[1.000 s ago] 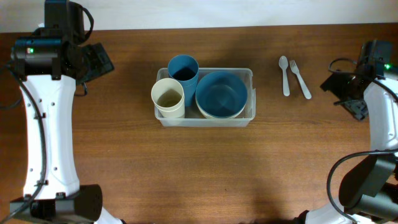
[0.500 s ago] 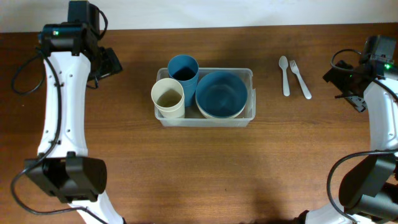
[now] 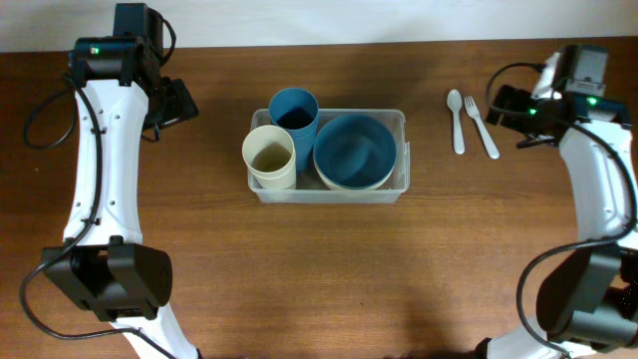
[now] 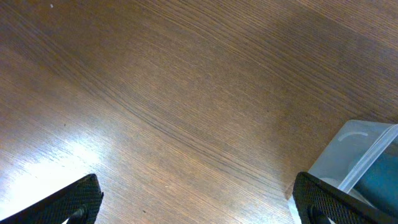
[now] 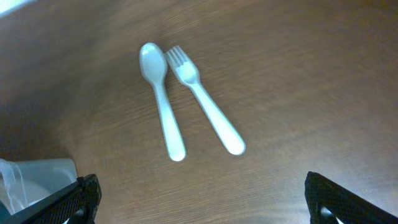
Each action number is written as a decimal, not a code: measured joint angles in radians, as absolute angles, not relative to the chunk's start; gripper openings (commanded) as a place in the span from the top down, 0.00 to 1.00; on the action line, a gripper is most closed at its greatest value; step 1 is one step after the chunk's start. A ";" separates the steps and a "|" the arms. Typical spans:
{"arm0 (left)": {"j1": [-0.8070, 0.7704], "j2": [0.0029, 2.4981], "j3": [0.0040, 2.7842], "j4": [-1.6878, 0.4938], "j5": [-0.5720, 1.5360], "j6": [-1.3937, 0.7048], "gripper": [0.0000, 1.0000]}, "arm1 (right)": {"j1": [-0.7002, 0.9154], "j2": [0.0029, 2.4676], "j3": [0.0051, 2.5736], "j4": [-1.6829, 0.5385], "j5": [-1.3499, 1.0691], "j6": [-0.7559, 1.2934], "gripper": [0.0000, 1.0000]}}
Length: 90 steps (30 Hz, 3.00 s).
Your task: Pack container
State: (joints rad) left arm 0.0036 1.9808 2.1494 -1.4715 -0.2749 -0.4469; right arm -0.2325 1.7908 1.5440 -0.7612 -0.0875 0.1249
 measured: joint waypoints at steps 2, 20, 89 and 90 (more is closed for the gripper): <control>0.004 1.980 2.149 -1.472 -0.275 -0.447 0.00 | -0.221 1.821 1.544 -0.747 -0.093 0.078 0.01; 0.004 1.981 2.149 -1.472 -0.275 -0.447 0.00 | -0.160 1.950 1.541 -0.687 -0.082 -0.207 0.01; 0.004 1.980 2.149 -1.472 -0.275 -0.447 0.00 | -0.252 2.147 1.540 -0.388 -0.131 -0.520 0.01; 0.004 1.981 2.149 -1.472 -0.275 -0.447 0.00 | -0.252 2.148 1.540 -0.389 -0.133 -0.520 0.01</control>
